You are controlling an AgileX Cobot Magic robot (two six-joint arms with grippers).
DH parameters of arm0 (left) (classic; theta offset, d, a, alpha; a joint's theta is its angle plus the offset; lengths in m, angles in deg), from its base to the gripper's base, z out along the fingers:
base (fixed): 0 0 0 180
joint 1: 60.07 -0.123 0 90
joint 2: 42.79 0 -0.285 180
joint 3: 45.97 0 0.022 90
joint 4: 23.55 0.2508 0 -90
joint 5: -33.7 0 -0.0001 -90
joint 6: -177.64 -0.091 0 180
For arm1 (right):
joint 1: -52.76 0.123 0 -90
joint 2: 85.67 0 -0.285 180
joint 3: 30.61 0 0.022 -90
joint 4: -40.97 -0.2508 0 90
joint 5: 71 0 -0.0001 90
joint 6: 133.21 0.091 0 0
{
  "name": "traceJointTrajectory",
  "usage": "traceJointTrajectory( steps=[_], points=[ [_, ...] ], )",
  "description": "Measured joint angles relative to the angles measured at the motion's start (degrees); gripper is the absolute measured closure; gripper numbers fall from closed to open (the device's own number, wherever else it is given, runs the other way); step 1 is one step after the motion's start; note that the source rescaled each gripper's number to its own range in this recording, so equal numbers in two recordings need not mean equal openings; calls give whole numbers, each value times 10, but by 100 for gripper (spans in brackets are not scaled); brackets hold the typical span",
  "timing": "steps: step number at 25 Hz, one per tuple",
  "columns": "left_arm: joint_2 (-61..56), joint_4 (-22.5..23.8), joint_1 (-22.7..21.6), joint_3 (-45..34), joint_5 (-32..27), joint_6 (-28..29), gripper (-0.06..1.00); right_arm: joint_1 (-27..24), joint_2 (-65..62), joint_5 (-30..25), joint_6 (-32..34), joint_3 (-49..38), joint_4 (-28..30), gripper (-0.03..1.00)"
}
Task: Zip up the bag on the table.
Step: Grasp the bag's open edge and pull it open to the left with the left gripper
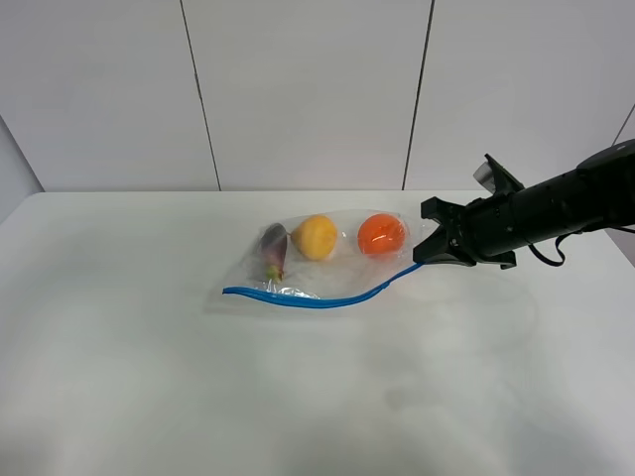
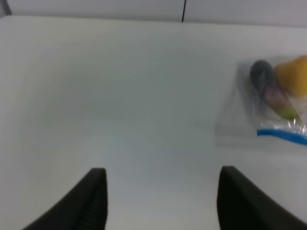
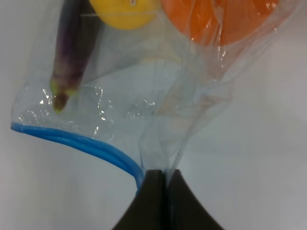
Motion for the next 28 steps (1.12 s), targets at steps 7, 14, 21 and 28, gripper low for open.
traceJointTrajectory(
  steps=[7, 14, 21, 28],
  points=[
    [166, 0, 0, 70, 47, -15, -6, 0, 0, 0, 0, 0, 0, 96],
    [260, -34, 0, 103, 66, -54, -6, 0, 0, -2, 0, 2, 1, 96],
    [263, -158, 51, 106, 71, -143, -6, 0, 0, -2, 0, 2, 4, 96],
    [263, -181, 266, 106, 86, -179, -6, 0, 0, -2, 0, 2, 4, 96]
  ],
)
